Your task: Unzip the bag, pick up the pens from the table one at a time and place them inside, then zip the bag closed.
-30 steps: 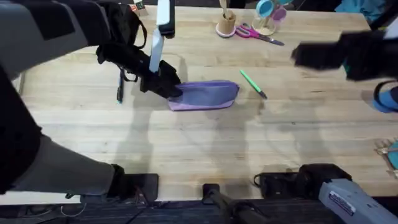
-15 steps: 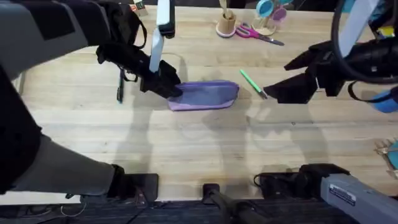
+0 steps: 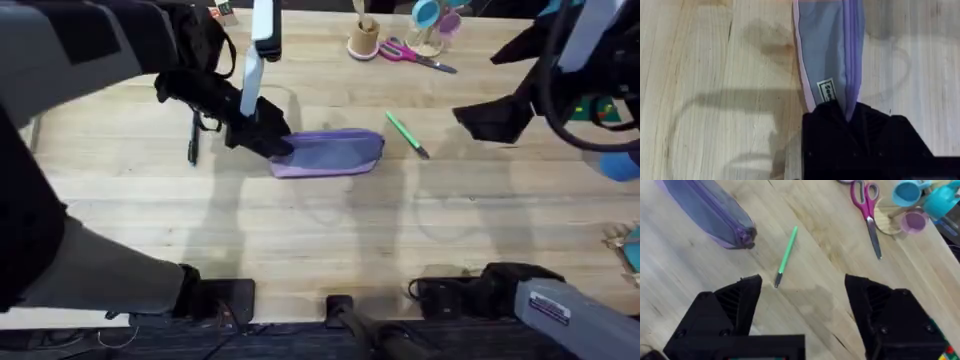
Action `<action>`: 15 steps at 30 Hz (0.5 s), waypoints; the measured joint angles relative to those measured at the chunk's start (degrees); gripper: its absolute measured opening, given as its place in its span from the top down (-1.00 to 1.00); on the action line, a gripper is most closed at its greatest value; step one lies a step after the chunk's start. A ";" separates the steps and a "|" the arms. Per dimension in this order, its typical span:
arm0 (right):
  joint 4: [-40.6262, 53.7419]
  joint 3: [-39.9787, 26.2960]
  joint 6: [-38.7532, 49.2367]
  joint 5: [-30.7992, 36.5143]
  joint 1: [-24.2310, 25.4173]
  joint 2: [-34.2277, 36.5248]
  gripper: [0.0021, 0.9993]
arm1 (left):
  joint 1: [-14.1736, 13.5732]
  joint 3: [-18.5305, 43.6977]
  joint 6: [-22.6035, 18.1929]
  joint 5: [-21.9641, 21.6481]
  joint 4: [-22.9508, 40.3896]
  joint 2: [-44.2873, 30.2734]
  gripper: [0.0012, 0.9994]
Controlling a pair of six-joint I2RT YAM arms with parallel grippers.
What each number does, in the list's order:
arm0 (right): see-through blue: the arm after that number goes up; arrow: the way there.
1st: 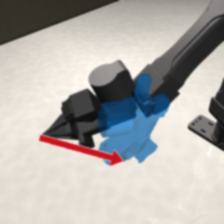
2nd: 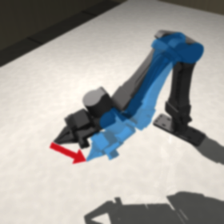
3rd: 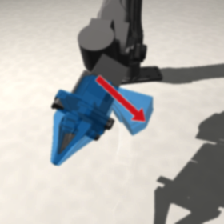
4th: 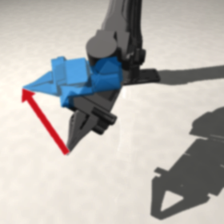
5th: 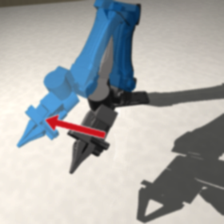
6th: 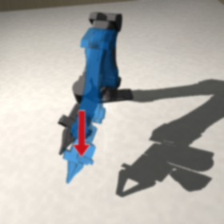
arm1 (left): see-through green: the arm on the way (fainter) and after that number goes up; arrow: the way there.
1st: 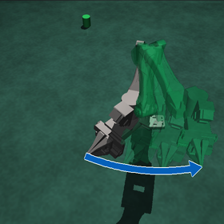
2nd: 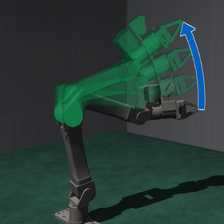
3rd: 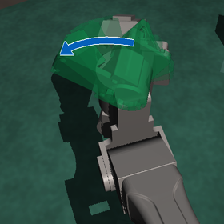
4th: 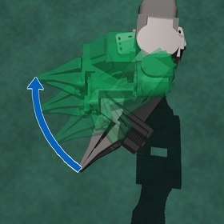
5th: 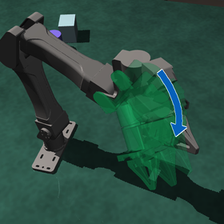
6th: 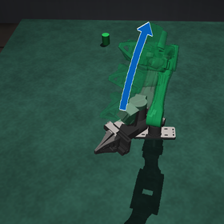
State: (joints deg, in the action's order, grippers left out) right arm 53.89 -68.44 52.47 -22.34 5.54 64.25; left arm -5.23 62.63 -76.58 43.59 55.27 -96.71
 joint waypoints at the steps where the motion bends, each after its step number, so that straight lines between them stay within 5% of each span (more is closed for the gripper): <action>1: 0.12 0.01 0.46 0.68 0.00 -0.01 -0.99 | 0.02 0.00 0.00 0.02 0.00 0.01 0.92; 15: 0.15 0.02 3.13 2.20 0.00 0.02 -0.99 | 0.00 0.00 0.02 0.00 0.00 0.01 0.92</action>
State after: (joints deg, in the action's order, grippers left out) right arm 54.04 -68.43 55.60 -20.15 5.54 64.27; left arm -5.23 62.63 -76.56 43.59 55.27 -96.70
